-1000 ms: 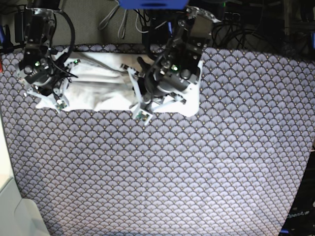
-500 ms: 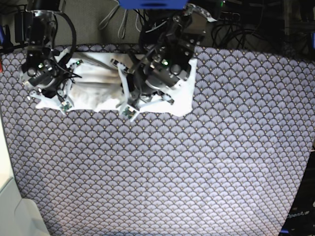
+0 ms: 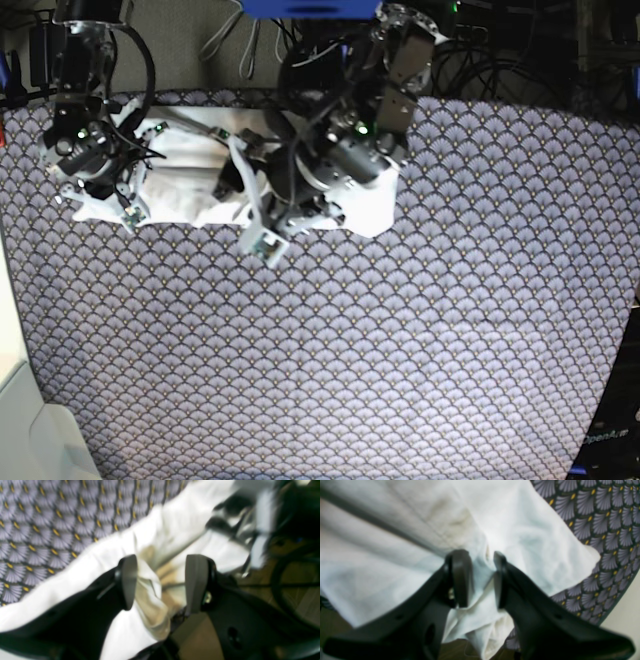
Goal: Fold the T-shirt properly
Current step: 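Lower the folded end onto the strip and open the left gripper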
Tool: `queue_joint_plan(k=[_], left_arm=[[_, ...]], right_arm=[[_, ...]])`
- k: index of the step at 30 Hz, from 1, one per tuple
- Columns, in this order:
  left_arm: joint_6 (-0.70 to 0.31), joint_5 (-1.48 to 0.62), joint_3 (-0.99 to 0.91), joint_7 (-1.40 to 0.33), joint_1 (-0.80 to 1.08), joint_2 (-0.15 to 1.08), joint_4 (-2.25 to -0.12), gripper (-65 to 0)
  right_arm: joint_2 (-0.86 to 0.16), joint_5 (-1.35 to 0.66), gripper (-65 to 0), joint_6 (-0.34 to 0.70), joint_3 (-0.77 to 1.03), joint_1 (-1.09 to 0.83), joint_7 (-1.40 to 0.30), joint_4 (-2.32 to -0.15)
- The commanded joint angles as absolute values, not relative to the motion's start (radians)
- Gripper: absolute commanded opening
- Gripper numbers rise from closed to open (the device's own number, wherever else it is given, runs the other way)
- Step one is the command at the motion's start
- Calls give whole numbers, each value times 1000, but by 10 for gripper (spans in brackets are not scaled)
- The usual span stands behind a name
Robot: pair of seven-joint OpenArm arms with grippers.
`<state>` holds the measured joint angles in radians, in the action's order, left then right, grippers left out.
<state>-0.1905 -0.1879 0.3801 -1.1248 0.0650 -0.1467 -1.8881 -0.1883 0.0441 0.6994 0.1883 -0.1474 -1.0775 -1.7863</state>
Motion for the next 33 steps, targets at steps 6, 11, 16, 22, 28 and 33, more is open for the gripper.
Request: queue_joint_plan(k=[6,11,16,22,28,33], left_arm=[[-186,-274,277,-1122,56,-157,-1905,-427],[-186,-328,246,-1124,56,-124,-1903,-650],[-185,-325,245,-1124,58,-114,-1871,-645],[-185,-325,268,-1115,50,-117,-1713,-645],[-185,-332,397,-1112,1,-116,-1659,-645],[-185,-334,409,-1112,-7,-120,-1684,-645]], right_arm=[[-200,41,-469,698,191,-136,-1069,-1799],[-200,41,-469,698,191,-136,-1069,-1799],[-200,41,-469,698,191,-136,-1069,-1799],[-200,41,-470,698,191,-136,-1069,-1799],[-200,41,-469,698,191,-136,-1069,-1799],[-213,41,-469,698,193,-136,-1069,-1799]])
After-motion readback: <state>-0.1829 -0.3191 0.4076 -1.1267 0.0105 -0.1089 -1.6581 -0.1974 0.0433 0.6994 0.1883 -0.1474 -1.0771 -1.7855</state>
